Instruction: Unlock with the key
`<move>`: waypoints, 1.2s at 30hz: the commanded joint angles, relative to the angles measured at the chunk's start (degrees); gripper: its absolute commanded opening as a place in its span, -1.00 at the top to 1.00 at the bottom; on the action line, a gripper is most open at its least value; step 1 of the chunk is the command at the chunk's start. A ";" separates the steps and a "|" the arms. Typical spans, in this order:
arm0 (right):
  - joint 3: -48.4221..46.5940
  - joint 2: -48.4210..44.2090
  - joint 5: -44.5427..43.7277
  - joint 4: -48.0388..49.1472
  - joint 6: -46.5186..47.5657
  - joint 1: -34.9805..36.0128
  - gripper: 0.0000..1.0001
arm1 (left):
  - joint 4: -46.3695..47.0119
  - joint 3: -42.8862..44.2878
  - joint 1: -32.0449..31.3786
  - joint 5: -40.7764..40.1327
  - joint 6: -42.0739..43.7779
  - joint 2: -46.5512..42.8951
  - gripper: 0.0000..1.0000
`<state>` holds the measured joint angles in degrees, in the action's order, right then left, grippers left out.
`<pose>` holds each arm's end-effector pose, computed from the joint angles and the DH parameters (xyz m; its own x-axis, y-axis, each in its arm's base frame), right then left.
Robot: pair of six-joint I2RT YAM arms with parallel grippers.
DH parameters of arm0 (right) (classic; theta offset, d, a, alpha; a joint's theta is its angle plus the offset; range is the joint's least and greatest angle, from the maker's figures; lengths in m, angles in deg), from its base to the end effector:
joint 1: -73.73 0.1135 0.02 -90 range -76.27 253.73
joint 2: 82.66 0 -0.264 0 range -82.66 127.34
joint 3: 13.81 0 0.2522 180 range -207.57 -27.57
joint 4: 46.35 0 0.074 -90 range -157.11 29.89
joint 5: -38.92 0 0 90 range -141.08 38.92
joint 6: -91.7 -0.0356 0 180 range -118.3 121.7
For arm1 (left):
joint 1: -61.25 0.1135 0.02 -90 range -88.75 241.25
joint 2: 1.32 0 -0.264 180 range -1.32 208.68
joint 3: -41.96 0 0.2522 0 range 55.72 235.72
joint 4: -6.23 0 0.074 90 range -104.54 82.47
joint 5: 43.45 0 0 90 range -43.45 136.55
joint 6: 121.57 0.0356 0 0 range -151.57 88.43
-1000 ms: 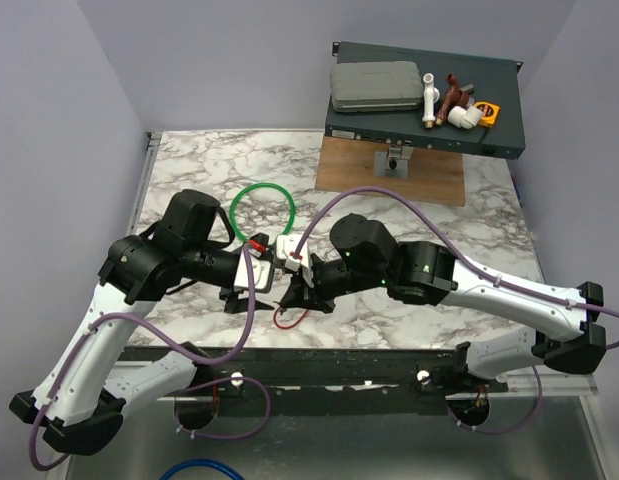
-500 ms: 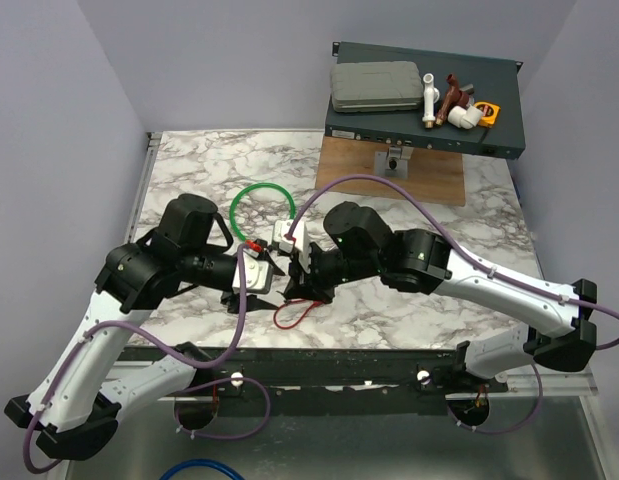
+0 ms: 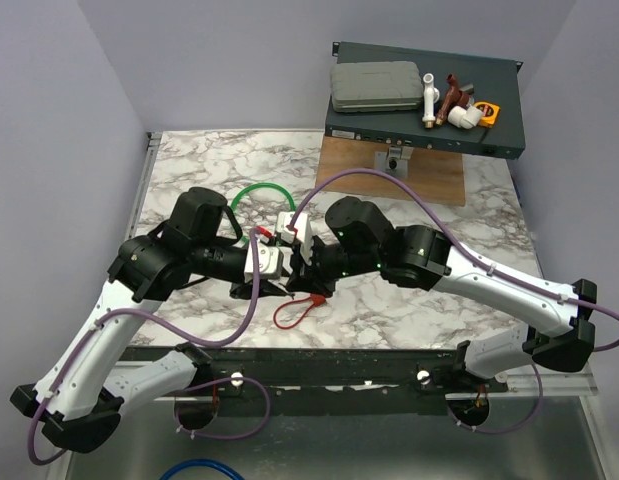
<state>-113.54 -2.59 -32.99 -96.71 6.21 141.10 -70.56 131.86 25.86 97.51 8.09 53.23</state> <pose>0.1070 0.2855 0.4033 -0.1188 -0.4792 -0.8697 -0.9925 0.0819 0.0904 0.1021 -0.1064 0.4107 0.1204 0.4076 -0.9052 0.9906 -0.1089 0.0827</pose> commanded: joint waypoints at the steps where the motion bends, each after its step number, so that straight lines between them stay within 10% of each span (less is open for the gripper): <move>1: -0.87 -1.37 -2.04 -0.15 -0.32 -0.47 0.99 | -1.26 1.71 -0.59 -0.91 -0.99 1.50 0.31; 17: 0.35 -3.21 -2.74 0.95 -0.73 -0.95 0.99 | -2.66 2.79 -1.66 -4.08 -1.43 2.81 1.00; 36: 8.98 -10.13 -6.29 13.92 -3.80 -0.92 0.99 | -0.42 3.39 -1.97 -6.42 -9.63 3.20 0.92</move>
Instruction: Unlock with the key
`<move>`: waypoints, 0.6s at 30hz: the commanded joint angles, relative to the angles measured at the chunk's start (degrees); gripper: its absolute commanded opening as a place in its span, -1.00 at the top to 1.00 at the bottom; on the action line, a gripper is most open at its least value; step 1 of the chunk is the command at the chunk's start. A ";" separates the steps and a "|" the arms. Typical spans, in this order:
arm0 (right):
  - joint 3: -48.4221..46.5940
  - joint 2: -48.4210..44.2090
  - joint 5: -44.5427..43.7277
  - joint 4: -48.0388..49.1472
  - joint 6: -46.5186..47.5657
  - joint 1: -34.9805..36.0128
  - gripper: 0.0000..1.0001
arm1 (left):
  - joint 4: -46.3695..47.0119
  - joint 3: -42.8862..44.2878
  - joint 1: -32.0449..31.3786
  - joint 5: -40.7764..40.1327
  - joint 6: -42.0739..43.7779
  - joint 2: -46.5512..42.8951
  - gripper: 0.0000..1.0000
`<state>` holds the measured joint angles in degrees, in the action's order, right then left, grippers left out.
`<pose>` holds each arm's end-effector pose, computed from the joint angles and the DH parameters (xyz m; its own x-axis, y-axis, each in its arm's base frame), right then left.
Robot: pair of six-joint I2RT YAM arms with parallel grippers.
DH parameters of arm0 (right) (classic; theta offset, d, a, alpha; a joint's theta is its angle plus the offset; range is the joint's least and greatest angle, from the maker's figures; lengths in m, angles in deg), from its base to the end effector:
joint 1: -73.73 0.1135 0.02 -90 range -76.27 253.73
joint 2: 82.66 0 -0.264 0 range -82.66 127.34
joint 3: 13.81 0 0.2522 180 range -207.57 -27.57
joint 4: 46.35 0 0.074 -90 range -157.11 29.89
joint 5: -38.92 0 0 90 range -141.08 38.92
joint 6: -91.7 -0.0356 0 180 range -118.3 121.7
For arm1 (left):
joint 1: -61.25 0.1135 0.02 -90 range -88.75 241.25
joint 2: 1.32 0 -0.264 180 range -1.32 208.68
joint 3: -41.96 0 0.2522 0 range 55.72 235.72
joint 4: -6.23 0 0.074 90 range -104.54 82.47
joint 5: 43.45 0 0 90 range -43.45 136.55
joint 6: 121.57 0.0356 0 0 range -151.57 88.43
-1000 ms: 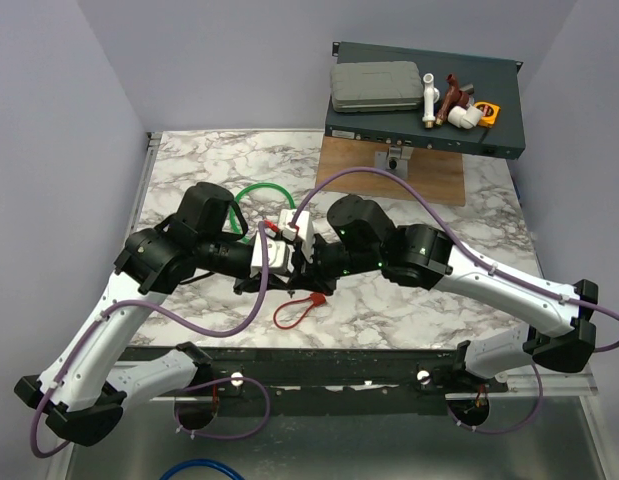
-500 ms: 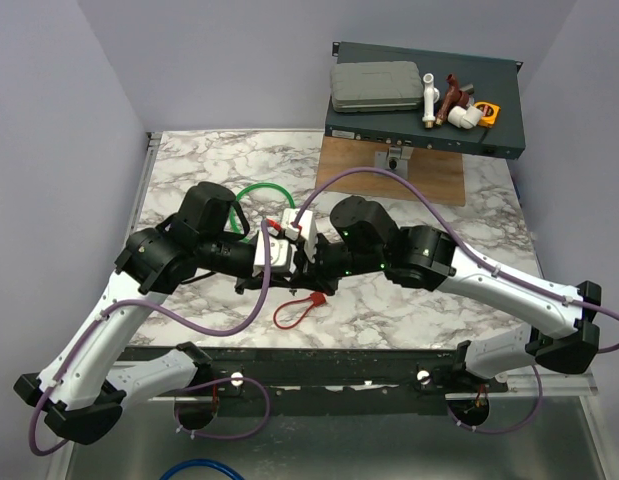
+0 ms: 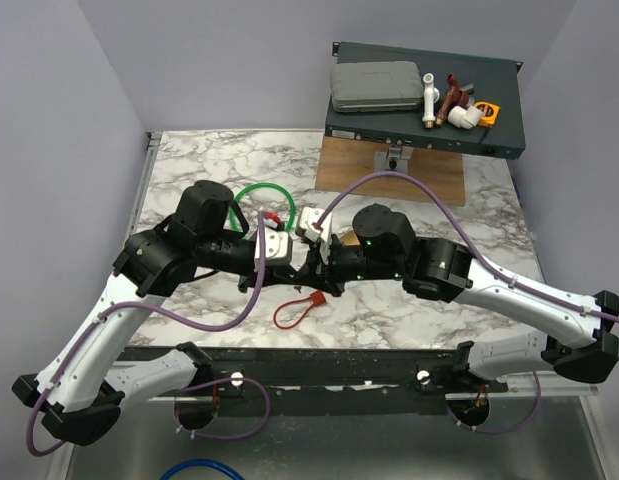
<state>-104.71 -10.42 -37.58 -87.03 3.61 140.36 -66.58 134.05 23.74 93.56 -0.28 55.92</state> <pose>0.1031 0.2595 0.4049 -0.1160 -0.3502 -0.9295 -0.9829 0.1755 0.0566 0.1123 -0.1191 0.4192 0.0363 0.4186 -0.9074 0.9992 -0.0324 0.0250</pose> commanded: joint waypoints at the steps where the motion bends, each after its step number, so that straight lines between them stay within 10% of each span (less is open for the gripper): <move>1: 0.02 -2.21 -1.90 3.63 -0.95 -0.18 0.99 | -4.82 1.58 0.16 -2.64 -1.06 0.59 0.59; 5: -0.59 -2.11 -3.14 1.25 -0.09 -0.14 0.99 | -6.97 2.86 0.17 -2.35 0.70 0.66 0.04; 18: -3.01 -0.32 -2.22 -1.69 0.57 -0.18 0.99 | -2.57 2.78 0.15 -1.75 -1.23 -1.33 0.22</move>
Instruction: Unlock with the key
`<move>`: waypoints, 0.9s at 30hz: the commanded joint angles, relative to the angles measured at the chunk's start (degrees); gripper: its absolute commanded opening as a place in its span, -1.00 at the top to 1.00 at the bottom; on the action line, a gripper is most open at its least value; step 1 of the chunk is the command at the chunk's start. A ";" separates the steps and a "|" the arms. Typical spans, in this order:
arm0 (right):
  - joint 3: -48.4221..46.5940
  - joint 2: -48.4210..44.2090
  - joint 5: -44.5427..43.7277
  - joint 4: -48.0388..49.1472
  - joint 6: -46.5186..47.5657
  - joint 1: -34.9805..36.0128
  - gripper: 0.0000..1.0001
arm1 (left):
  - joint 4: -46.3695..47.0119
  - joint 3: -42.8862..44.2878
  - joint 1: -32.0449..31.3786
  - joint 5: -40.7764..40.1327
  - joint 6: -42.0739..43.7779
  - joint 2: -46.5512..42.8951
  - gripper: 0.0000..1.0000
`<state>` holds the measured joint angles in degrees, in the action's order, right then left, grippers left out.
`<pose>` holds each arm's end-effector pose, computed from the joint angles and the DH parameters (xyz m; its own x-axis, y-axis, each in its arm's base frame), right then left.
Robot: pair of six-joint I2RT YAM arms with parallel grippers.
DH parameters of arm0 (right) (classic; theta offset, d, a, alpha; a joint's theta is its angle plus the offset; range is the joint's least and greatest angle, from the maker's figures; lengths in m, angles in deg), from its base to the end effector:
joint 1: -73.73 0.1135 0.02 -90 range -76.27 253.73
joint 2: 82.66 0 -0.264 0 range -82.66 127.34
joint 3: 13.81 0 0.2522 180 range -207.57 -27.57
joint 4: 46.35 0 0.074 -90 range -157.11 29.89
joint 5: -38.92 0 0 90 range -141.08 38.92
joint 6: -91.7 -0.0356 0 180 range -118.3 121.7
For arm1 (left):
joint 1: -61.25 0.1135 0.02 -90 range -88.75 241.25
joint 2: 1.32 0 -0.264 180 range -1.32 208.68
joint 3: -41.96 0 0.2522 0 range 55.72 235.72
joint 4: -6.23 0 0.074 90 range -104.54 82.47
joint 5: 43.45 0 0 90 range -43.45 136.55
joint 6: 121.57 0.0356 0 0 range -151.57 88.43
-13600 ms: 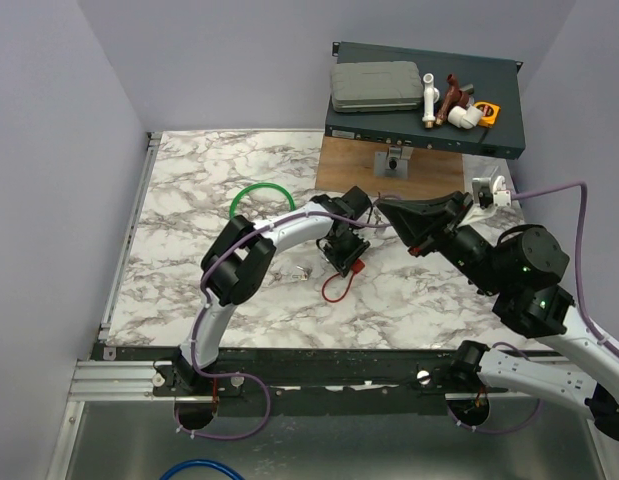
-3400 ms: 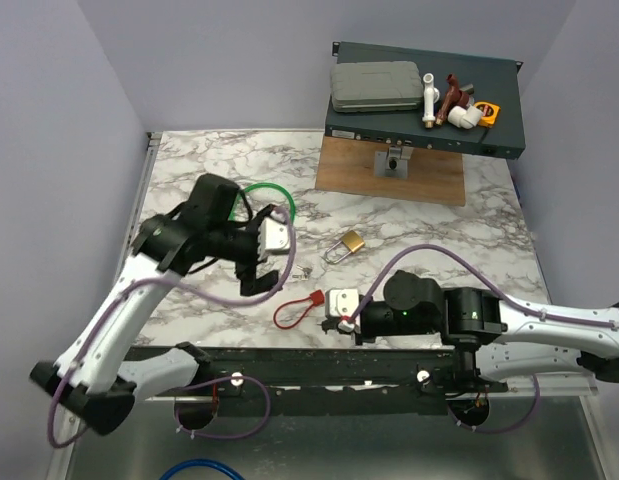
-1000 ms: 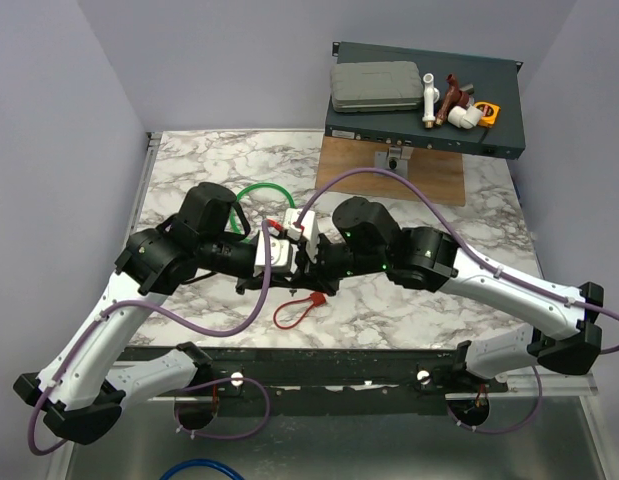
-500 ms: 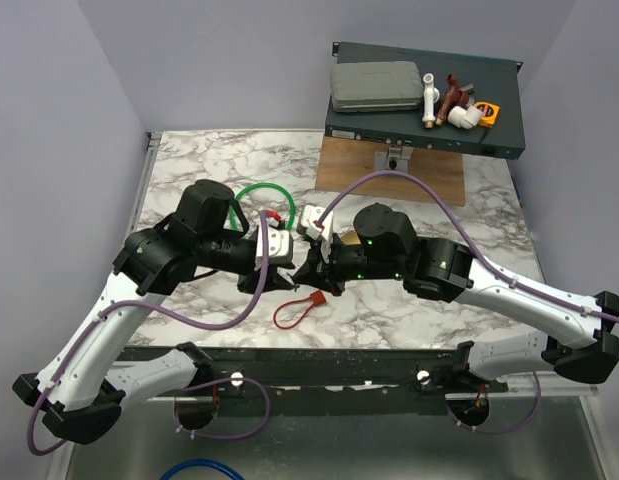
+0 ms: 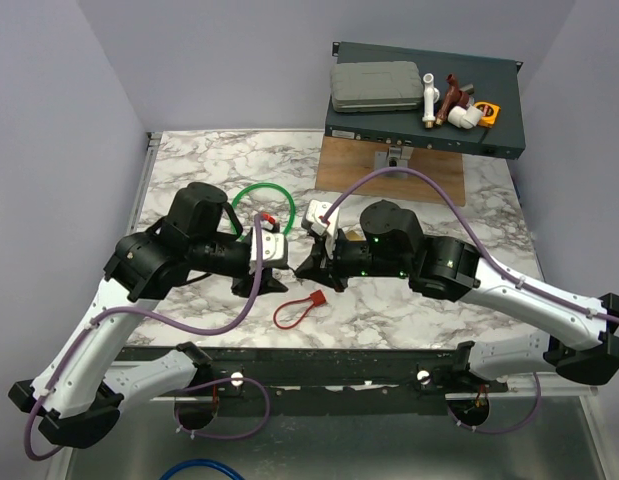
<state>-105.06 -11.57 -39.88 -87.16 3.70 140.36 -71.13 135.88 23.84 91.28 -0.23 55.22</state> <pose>0.1020 0.2535 0.4118 -0.1059 -0.3313 -0.9376 -0.9769 0.2108 0.0358 0.1047 -0.1116 0.4231 0.0114 0.4565 -0.8897 0.9999 -0.0009 0.0123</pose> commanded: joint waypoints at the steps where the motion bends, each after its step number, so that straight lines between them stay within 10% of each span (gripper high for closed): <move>1: -2.95 1.03 0.26 -1.82 0.38 -0.24 0.98 | 1.85 1.05 0.03 0.98 -1.35 -0.33 0.31; 9: -5.74 3.46 1.41 -5.20 0.12 -0.19 0.99 | 4.09 1.22 0.02 0.12 -1.95 -0.52 0.60; 27: -9.19 6.47 3.30 -9.69 0.99 -0.14 0.99 | 7.78 -0.97 -0.02 -8.82 -3.86 -2.17 0.10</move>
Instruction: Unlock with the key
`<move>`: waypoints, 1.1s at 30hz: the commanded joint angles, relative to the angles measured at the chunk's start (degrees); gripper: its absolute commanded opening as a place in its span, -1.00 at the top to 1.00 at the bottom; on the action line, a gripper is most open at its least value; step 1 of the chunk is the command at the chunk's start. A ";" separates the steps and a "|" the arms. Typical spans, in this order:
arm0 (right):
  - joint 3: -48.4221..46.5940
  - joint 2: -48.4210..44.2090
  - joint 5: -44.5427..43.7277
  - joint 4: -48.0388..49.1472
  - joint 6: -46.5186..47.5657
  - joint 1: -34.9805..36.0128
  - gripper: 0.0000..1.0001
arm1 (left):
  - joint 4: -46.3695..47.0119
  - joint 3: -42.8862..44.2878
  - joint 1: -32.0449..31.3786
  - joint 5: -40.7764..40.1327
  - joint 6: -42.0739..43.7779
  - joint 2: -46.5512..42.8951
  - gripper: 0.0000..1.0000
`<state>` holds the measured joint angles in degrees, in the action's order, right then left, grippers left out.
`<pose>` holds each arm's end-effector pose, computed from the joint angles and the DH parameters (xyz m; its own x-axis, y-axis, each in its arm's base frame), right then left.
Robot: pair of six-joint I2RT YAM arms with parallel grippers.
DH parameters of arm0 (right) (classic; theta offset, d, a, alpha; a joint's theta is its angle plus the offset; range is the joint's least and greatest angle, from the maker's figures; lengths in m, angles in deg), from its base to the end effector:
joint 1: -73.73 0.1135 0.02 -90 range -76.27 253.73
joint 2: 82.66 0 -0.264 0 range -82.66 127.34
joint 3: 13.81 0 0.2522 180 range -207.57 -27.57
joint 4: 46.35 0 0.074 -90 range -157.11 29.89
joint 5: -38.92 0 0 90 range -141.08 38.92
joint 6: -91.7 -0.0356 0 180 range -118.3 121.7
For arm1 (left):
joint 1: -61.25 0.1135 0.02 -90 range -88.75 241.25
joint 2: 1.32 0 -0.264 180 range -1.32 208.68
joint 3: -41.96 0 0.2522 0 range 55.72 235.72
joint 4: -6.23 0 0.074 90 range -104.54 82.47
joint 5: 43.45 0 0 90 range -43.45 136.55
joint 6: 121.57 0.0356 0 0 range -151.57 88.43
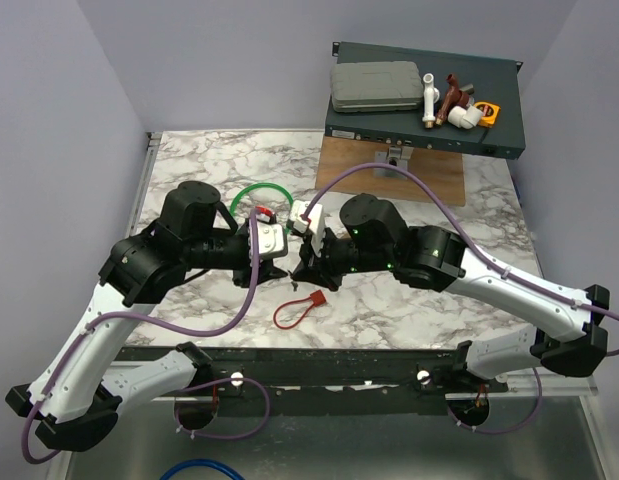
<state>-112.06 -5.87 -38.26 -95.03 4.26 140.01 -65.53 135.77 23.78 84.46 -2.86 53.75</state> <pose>0.1099 0.2696 0.4131 -0.1404 -0.4278 -0.8929 -0.9793 0.1927 0.0617 0.1067 -0.1093 0.4321 0.0477 0.4410 -0.8962 0.9873 0.1151 0.1091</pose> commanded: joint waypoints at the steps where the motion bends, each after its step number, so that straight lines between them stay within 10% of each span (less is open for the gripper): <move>1: -2.32 0.88 1.68 -1.84 0.51 0.22 0.99 | 2.03 -0.86 0.13 -1.50 -1.35 -0.69 0.11; 13: -3.04 1.38 1.22 -0.47 0.82 0.19 0.98 | -2.16 -1.28 0.08 5.96 0.48 -0.57 0.18; 26: -3.31 1.96 2.55 0.87 0.68 0.20 0.99 | -0.23 -1.92 0.20 5.18 -1.05 -0.71 1.00; 33: -2.82 1.14 3.07 4.22 0.22 0.18 0.99 | -0.71 -4.08 0.18 5.49 -1.40 -1.14 1.00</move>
<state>-113.65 -4.16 -36.75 -95.90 4.72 140.03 -65.51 133.76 23.80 88.53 -3.58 53.21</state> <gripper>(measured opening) 0.009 0.004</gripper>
